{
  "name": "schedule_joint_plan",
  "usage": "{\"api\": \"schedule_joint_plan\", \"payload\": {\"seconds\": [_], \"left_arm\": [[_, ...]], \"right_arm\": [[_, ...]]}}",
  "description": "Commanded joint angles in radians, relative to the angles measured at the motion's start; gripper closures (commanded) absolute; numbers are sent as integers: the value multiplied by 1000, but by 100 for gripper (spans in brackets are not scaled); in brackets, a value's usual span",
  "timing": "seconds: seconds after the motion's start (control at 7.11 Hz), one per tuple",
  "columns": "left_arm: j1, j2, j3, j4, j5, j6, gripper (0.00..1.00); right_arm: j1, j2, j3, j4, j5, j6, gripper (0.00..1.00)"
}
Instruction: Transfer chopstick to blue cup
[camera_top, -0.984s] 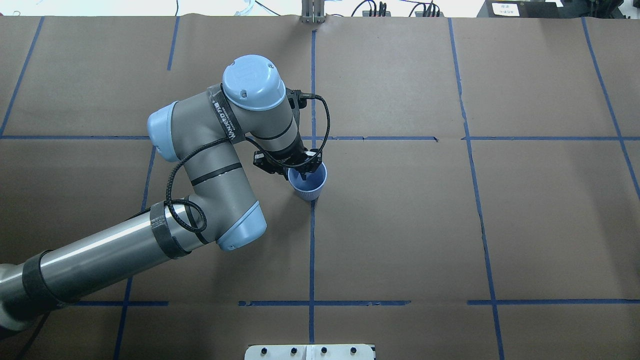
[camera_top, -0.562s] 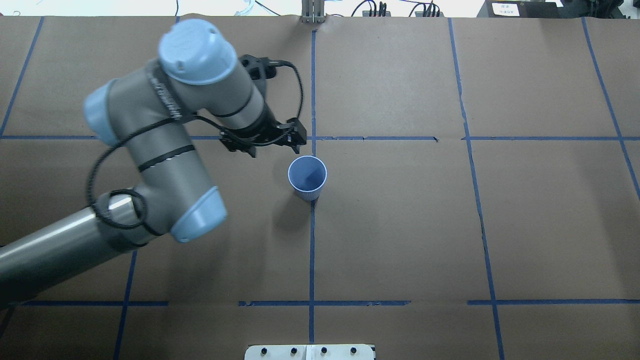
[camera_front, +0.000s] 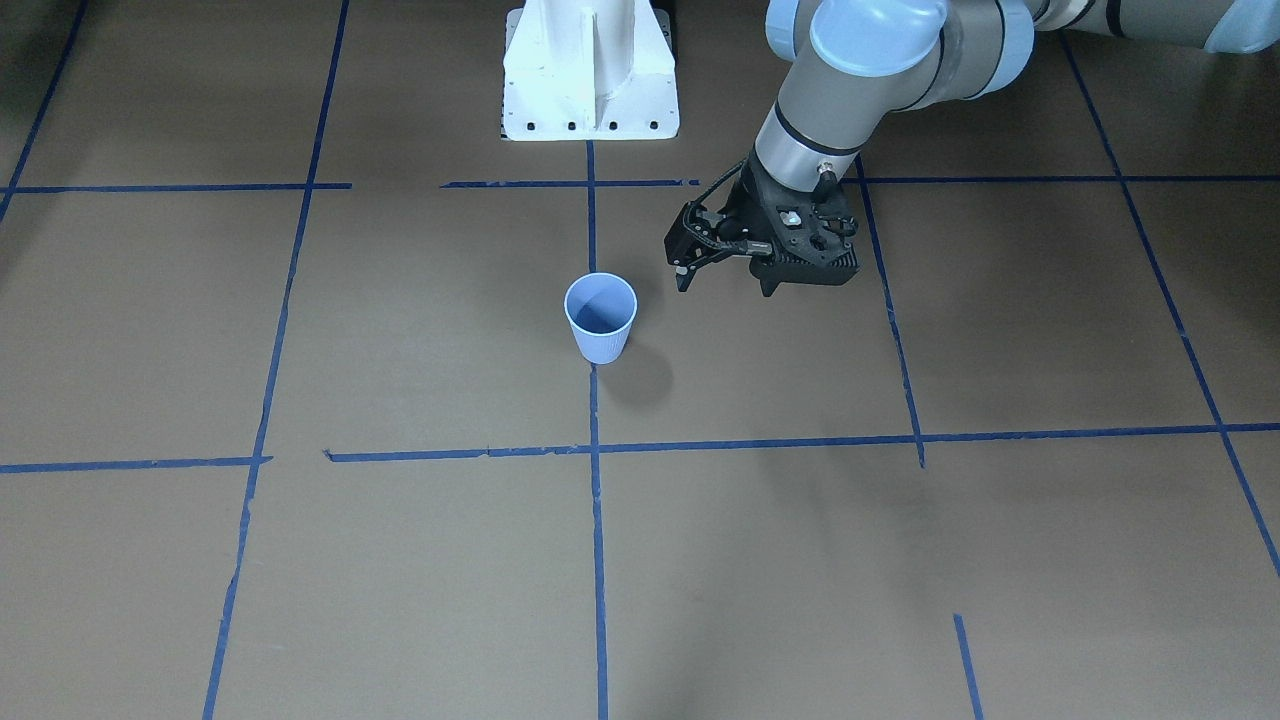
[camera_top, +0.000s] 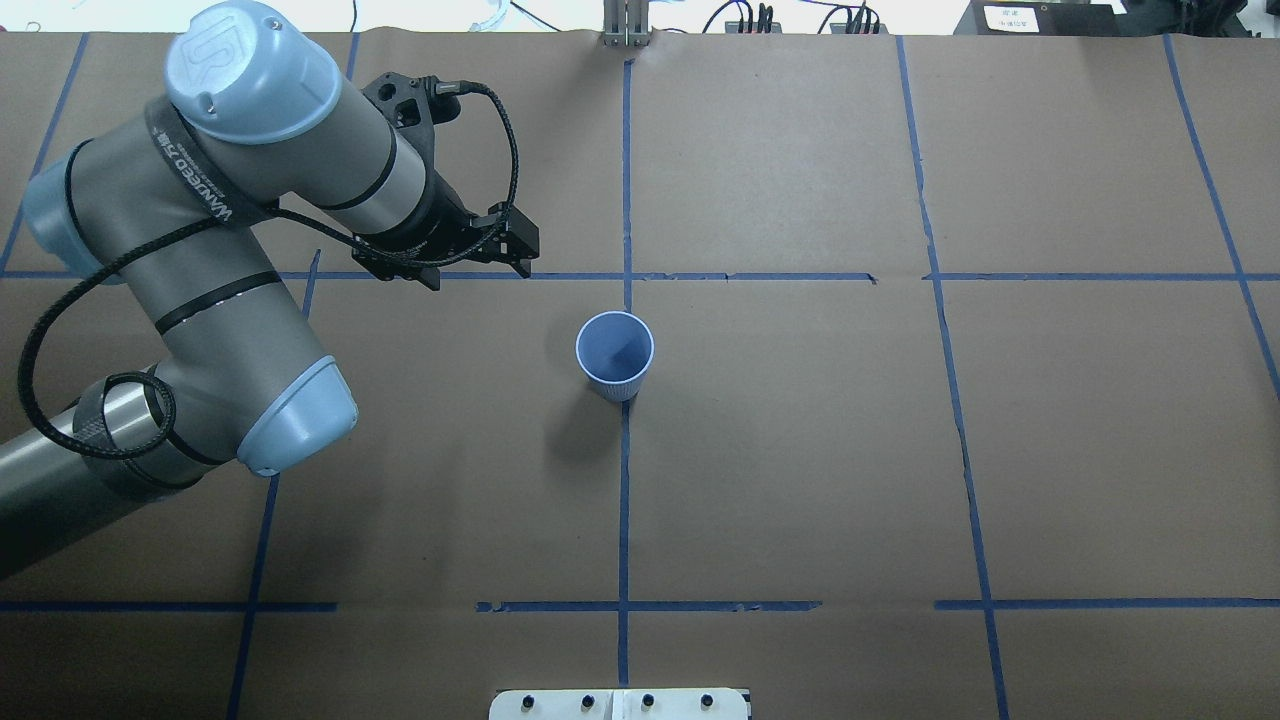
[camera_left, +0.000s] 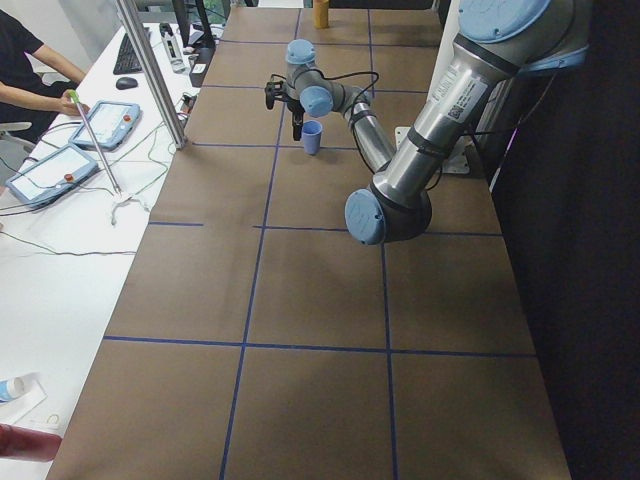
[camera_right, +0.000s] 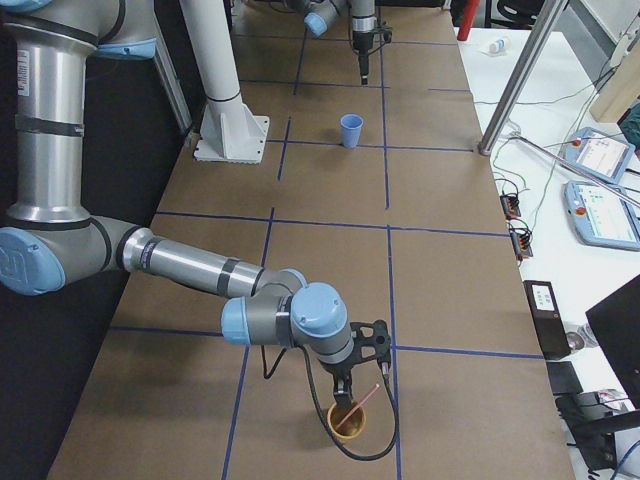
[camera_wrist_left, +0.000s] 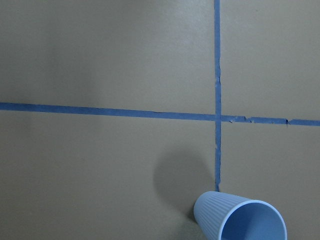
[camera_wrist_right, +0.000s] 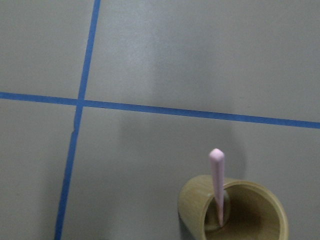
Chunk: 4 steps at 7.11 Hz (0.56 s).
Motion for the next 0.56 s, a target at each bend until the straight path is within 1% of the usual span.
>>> {"api": "schedule_joint_plan", "payload": {"seconds": [0.0, 0.28, 0.42], "left_arm": [[1, 2, -1, 0, 0, -1, 0], [1, 2, -1, 0, 0, -1, 0], [1, 2, -3, 0, 0, -1, 0]], "right_arm": [[3, -6, -88, 193, -6, 26, 2], [3, 0, -98, 253, -20, 27, 3], [3, 3, -151, 349, -29, 27, 7]]}}
